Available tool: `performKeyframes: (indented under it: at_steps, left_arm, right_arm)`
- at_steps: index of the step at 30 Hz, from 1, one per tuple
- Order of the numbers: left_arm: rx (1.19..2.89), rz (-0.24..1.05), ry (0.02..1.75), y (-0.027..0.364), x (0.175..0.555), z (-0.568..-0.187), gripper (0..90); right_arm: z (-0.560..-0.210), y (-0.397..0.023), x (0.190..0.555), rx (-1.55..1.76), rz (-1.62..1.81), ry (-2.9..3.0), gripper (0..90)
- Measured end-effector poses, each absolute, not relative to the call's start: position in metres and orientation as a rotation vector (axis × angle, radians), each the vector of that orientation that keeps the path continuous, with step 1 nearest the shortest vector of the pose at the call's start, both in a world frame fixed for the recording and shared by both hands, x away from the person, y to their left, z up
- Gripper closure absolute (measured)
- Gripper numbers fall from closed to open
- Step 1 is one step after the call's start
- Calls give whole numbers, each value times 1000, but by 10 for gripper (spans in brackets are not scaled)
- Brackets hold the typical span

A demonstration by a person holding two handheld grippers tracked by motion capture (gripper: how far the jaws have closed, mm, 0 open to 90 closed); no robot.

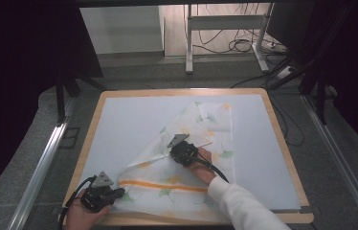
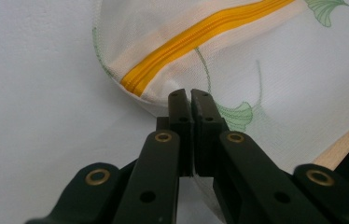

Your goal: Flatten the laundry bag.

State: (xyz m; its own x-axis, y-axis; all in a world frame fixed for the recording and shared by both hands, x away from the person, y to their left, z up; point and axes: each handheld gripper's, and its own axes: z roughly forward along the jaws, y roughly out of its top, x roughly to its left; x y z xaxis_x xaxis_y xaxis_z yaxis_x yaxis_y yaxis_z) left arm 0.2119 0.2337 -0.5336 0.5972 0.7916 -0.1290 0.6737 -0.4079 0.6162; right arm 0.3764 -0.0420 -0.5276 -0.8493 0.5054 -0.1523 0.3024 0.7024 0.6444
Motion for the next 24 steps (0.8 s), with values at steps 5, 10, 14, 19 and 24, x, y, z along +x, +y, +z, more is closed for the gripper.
performKeyframes:
  at_steps: [5, 10, 14, 19, 24]
  left_arm:
    - [2189, 240, 1153, 233, 212, -534, 888]
    - [2190, 237, 1149, 233, 212, -534, 888]
    - [2187, 236, 1146, 234, 213, -534, 888]
    - [2190, 233, 1139, 234, 213, -534, 887]
    - [2197, 240, 1137, 233, 213, -533, 887]
  right_arm:
    - [-528, -30, 400, 677, 920, 2582, 893]
    - [-531, -8, 429, 748, 977, 2576, 892]
    - [-532, 10, 444, 763, 1013, 2566, 892]
    - [-517, 18, 442, 744, 1106, 2532, 892]
    - [-503, 13, 428, 689, 1103, 2546, 892]
